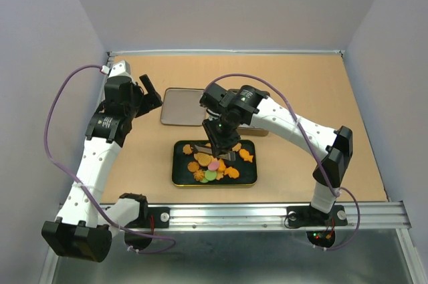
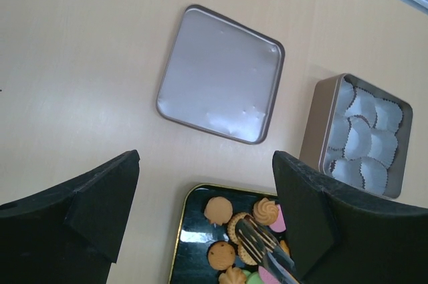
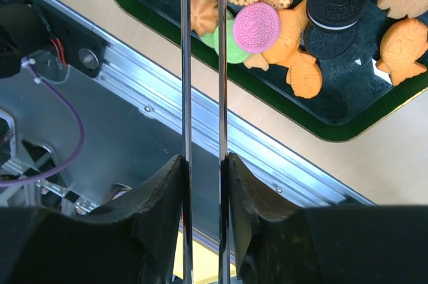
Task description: Pack the cookies
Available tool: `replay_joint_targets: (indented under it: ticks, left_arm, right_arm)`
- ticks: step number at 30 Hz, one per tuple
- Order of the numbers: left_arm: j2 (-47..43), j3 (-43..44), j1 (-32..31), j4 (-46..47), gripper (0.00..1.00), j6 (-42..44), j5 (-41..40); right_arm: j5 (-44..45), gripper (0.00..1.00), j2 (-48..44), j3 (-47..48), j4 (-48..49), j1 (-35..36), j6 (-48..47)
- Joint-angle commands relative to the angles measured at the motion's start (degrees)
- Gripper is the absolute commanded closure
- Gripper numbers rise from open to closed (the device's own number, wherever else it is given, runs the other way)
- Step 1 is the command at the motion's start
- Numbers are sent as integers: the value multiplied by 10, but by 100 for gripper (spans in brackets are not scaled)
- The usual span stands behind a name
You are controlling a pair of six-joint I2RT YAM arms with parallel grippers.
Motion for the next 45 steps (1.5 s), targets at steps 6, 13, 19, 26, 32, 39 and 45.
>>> replay_joint_targets:
  ticks: [6,13,19,26,32,39,45]
  left_arm:
    - [-25,3,0,1,8,13,-9]
    - [-33,4,0,1,9,15,-10]
    - [-32,10,-2,-4,9,16,-3]
    - [-36,19,-6,-9,9,19,-5]
    - [-47,12,-6,-12,9,19,-5]
    - [-64,4,-7,-22,9,15,-8]
    - [-75,0,-7,-29,9,12,-9]
  right_arm:
    - [-1,58,-19,28,29,-2,27]
    - [3,52,-26,21,47,-2,42]
    - [8,51,-21,17,63,-2,54]
    - [8,48,-21,12,76,-2,63]
    - [12,47,-21,-13,90,-2,64]
    - [25,47,-4,-18,98,-2,68]
    - [19,47,10,-18,105,-2,66]
